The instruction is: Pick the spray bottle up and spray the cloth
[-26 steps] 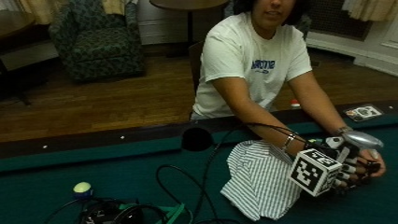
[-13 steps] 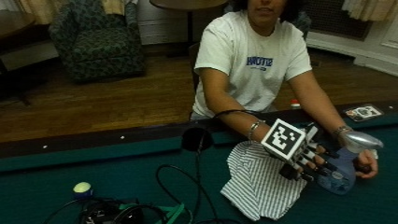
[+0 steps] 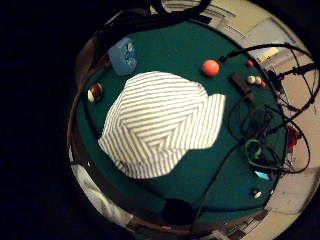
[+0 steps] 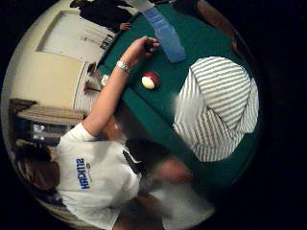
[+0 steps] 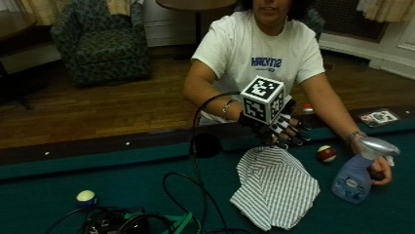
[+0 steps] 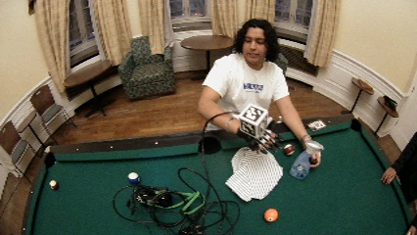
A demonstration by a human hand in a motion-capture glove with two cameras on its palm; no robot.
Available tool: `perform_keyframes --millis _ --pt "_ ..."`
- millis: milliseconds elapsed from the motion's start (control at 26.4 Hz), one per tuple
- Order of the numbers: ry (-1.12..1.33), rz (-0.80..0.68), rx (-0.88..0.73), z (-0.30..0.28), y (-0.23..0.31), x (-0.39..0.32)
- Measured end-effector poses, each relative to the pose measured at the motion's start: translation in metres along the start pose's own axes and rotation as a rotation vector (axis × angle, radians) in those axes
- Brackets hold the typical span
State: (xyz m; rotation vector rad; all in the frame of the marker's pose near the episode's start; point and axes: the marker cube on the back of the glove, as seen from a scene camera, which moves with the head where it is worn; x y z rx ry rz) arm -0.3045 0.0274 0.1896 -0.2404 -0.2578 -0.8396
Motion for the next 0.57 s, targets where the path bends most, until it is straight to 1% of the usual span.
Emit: perform_keyframes --millis 302,567 --pt "0.043 0.001 0.015 -0.031 0.03 0.009" --pt "0.068 -0.001 0.005 -0.036 0.047 0.01"
